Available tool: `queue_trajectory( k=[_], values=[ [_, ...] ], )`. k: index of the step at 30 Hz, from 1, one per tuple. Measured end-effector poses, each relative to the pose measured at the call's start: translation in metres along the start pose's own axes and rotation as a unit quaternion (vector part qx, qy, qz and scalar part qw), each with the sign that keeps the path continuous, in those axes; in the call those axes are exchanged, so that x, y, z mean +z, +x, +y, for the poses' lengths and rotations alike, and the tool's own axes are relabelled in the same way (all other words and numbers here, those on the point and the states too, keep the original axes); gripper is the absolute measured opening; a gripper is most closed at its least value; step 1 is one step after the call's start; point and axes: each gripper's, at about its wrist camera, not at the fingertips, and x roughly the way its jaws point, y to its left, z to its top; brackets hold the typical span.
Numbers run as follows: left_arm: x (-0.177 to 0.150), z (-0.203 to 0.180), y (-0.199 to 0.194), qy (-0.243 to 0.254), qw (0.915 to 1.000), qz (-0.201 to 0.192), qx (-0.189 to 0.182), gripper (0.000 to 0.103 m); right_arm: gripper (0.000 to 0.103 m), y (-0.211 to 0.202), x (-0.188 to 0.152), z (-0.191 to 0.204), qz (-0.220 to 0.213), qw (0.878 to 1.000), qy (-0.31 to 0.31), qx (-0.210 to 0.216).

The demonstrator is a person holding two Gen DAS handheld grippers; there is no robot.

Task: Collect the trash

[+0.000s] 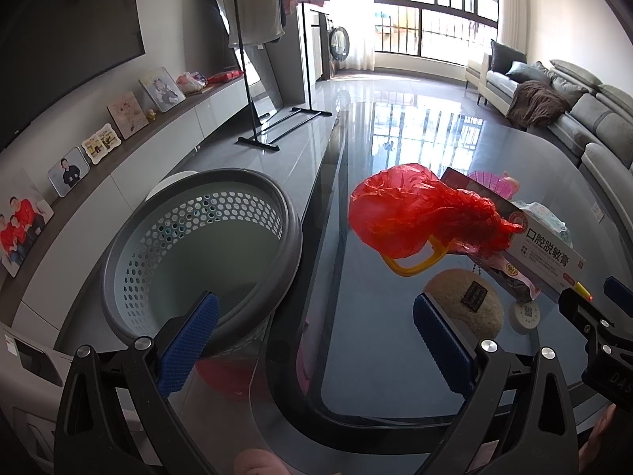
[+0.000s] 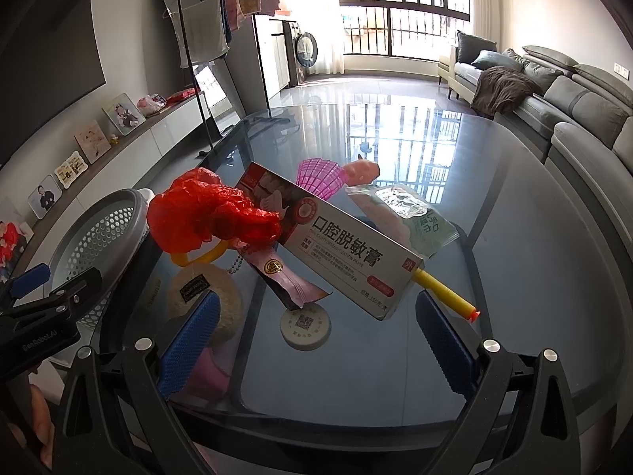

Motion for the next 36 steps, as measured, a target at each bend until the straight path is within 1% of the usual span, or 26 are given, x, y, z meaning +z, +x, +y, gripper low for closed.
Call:
queue_trajectory(
  k=[36],
  values=[
    [0.0010, -0.0002, -0.0053, 0.000, 1.0000, -0.002, 0.002, 0.097, 0.095, 0.0015, 0.0001, 0.0008, 0.000, 1.000, 0.002, 0.002]
  ],
)
